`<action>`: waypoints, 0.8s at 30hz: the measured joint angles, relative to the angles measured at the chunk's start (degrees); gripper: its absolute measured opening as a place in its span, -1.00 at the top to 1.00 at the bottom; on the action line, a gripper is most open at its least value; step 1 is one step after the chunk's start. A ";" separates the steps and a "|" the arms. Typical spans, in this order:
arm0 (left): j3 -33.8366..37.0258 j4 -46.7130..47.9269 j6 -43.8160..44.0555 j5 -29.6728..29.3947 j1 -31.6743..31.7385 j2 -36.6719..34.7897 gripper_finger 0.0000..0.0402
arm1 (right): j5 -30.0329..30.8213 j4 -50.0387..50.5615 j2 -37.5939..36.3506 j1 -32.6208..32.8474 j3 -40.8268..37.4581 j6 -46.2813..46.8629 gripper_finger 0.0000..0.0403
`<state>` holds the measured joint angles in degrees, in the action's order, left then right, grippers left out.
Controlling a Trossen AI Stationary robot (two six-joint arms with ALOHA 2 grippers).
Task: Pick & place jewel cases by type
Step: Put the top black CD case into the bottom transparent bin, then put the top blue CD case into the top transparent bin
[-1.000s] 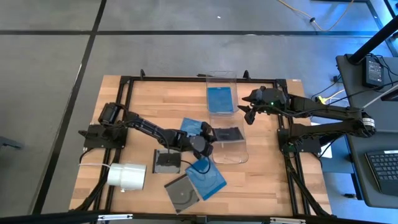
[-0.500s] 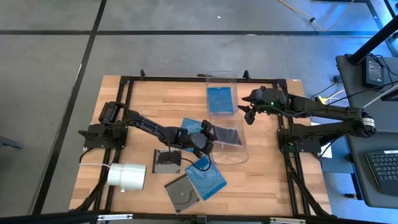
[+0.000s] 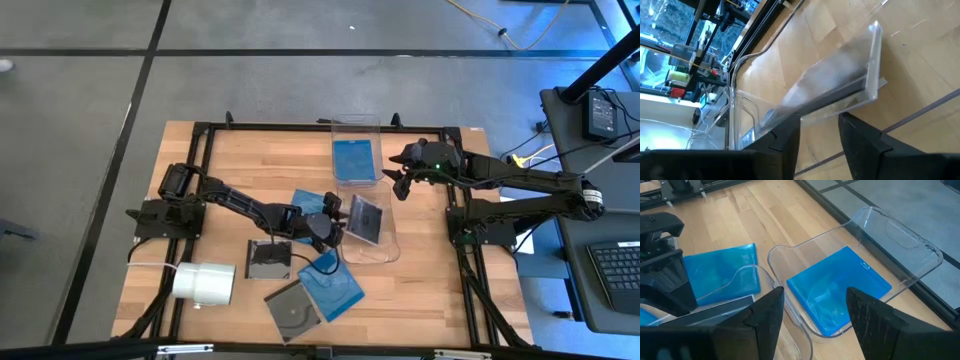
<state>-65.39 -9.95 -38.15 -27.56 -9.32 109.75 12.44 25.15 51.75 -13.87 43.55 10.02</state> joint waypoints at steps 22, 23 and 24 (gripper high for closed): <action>0.17 12.05 1.37 -14.39 -2.69 -10.65 0.19 | 0.01 0.86 0.00 0.02 0.00 -0.20 -0.08; 0.17 14.35 2.51 -14.91 -2.69 -11.30 0.19 | 0.01 1.06 0.00 0.02 0.00 -0.17 -0.08; 0.20 16.64 3.84 -14.99 -2.71 -12.13 0.19 | 0.01 1.10 0.00 0.02 0.00 -0.18 -0.08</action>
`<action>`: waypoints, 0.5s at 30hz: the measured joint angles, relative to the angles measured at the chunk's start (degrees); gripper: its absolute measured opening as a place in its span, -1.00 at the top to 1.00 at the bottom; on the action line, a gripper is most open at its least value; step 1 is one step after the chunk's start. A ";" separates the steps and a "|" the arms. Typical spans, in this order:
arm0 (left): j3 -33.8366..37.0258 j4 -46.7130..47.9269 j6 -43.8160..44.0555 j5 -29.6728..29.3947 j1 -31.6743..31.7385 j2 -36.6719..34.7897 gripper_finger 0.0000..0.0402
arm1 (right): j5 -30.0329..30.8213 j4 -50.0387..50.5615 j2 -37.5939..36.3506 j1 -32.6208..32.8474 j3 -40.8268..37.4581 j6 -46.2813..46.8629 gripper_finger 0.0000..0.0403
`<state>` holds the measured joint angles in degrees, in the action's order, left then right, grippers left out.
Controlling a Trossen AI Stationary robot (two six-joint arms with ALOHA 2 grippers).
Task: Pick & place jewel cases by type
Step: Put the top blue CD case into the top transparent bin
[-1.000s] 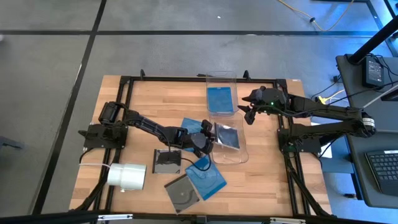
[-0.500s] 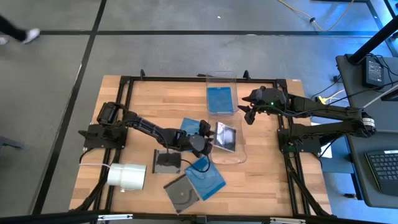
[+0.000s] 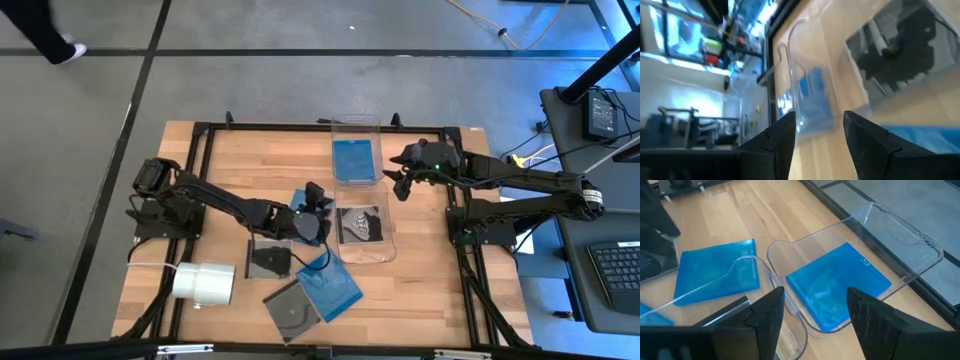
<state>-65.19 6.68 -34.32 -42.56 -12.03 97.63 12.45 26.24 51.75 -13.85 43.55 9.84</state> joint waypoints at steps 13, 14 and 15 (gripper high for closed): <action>1.96 18.50 18.88 28.86 0.54 -4.13 0.20 | 0.08 -0.43 0.00 0.00 0.01 -1.41 -0.08; 2.31 18.41 19.19 29.98 0.51 -4.13 0.20 | 0.09 -0.60 0.00 0.00 0.00 -1.41 -0.08; 2.75 18.31 19.30 30.72 0.50 -4.13 0.20 | 0.09 -0.89 0.00 0.00 0.00 -1.35 -0.08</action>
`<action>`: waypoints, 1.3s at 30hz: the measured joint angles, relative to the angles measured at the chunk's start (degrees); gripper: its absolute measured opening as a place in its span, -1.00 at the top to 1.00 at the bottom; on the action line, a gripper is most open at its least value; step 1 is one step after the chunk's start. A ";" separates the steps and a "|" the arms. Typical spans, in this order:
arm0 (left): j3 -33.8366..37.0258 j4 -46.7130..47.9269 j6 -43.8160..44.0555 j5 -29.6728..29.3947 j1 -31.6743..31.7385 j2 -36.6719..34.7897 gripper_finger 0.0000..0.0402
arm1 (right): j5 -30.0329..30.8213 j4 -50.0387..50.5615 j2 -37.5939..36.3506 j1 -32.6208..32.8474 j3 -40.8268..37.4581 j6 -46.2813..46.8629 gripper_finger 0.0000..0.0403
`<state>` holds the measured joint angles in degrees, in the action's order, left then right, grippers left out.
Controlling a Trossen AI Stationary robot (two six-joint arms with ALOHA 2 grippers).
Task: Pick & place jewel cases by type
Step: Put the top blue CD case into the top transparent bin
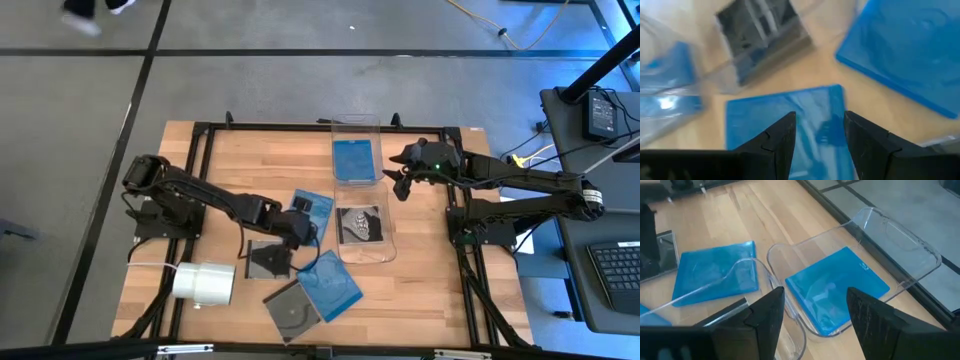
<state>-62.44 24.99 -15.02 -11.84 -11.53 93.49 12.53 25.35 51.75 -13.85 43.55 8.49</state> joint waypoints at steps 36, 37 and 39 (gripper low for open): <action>19.85 -16.10 11.49 -3.36 11.41 -0.09 0.60 | -1.04 -12.66 8.26 0.00 0.09 -1.64 -0.08; 19.85 -16.06 11.75 -3.41 11.75 -0.09 0.60 | -2.60 -13.65 8.51 -0.02 0.07 -1.90 -0.08; 19.87 -16.22 12.44 -3.51 12.55 -0.09 0.62 | -7.15 -17.05 9.36 -0.02 0.07 -4.78 -0.08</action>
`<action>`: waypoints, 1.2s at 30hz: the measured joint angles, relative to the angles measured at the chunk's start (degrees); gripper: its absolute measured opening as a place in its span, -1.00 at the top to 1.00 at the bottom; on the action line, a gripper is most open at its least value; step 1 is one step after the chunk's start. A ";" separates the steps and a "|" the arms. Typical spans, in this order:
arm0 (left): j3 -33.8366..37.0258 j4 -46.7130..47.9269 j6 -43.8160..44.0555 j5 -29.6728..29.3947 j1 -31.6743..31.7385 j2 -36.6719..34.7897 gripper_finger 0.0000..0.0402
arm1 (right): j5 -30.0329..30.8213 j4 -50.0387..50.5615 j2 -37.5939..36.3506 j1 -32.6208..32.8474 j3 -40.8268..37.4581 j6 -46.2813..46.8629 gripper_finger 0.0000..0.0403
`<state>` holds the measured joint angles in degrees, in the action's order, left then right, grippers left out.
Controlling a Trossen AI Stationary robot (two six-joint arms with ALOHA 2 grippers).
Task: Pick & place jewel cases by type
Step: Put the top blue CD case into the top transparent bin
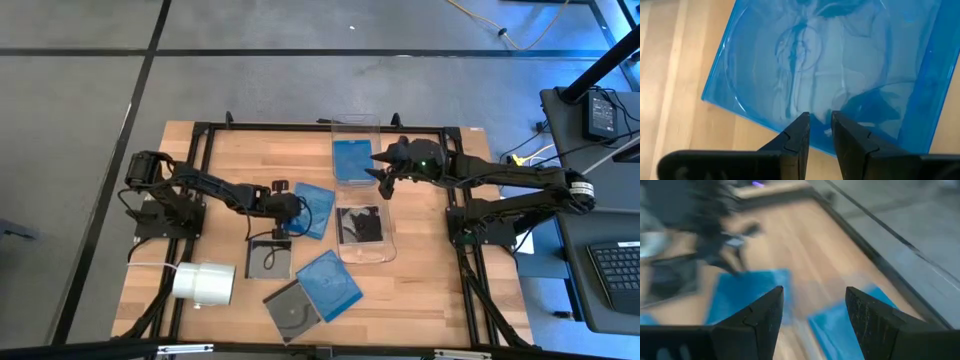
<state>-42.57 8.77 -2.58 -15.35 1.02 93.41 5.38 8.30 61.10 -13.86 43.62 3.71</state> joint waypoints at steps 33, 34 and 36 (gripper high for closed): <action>-0.09 6.46 12.95 -0.63 11.47 0.02 0.78 | -14.44 6.76 40.77 -0.01 33.00 -22.19 -0.08; -0.09 7.27 13.58 -0.51 11.32 -0.01 0.79 | -14.46 8.16 41.53 -0.01 34.08 -22.15 -0.08; -0.08 8.38 14.49 -0.13 11.03 -0.02 0.80 | -14.49 9.77 42.71 -0.22 35.77 -22.22 -0.08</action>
<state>-42.64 17.16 11.90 -15.48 12.05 93.38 -9.10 18.08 103.82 -14.08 79.38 -18.51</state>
